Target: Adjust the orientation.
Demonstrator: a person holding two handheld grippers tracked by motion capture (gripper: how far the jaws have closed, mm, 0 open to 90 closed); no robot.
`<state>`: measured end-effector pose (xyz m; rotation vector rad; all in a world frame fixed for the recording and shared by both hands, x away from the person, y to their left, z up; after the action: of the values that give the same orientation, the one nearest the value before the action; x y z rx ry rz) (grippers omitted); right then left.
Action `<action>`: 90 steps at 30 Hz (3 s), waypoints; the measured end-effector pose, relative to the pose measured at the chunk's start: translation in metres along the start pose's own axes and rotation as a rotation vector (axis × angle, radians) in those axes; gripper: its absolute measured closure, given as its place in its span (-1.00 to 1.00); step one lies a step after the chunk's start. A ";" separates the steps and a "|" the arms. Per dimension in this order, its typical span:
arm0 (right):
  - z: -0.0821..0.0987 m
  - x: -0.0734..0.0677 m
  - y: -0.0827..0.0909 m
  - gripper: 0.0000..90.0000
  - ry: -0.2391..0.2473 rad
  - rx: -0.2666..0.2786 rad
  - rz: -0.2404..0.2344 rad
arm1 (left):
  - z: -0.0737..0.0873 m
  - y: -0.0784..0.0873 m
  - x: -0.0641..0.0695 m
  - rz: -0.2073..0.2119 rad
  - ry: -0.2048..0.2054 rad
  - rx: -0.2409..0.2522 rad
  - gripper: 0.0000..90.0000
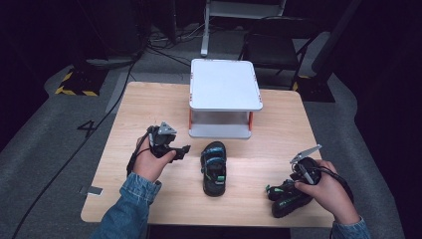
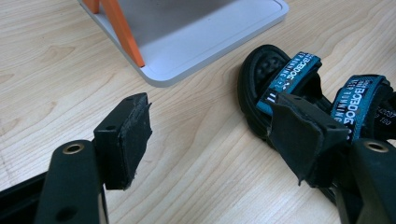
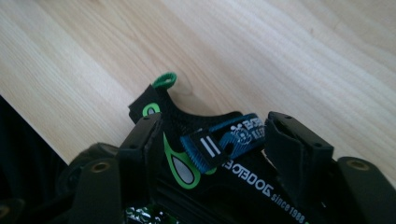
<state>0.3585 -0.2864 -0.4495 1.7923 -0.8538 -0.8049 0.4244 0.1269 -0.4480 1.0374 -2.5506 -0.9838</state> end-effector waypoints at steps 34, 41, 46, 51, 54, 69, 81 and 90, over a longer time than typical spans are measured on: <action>-0.002 0.011 0.011 0.94 -0.127 0.052 0.040 | -0.005 0.003 0.008 0.012 -0.064 0.049 -0.36; -0.010 0.001 0.035 0.95 -0.097 0.191 0.014 | -0.002 0.004 0.006 0.006 -0.057 0.048 -0.36; -0.029 -0.010 0.037 0.95 -0.037 0.316 -0.019 | 0.005 0.009 0.003 -0.013 -0.041 0.045 -0.36; -0.057 -0.014 0.011 0.95 0.021 0.428 -0.060 | 0.014 0.017 0.000 -0.030 -0.028 0.038 -0.36; -0.066 -0.016 -0.008 0.95 0.021 0.415 -0.127 | 0.019 0.023 -0.002 -0.045 -0.014 0.036 -0.36; -0.079 -0.043 -0.010 0.15 0.050 0.416 -0.180 | 0.030 0.035 -0.005 -0.071 0.007 0.035 -0.36; -0.113 -0.051 -0.046 0.84 -0.005 0.437 -0.212 | 0.053 0.052 -0.011 -0.116 0.055 0.015 -0.36; -0.100 -0.050 -0.022 0.96 0.040 0.433 -0.205 | 0.048 0.051 -0.013 -0.105 0.054 0.029 -0.36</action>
<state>0.4174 -0.1909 -0.4304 2.2988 -0.8748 -0.7490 0.3862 0.1863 -0.4500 1.1994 -2.4963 -0.9338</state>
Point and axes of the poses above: each handheld gripper's, and its own axes: y roughly backward along the jaws, z roughly out of its underside, x roughly to its right, the point moved 4 cm from there along -y, roughly forward along the jaws, and after that the axes turned 12 degrees about -y, right-handed, at the moved point
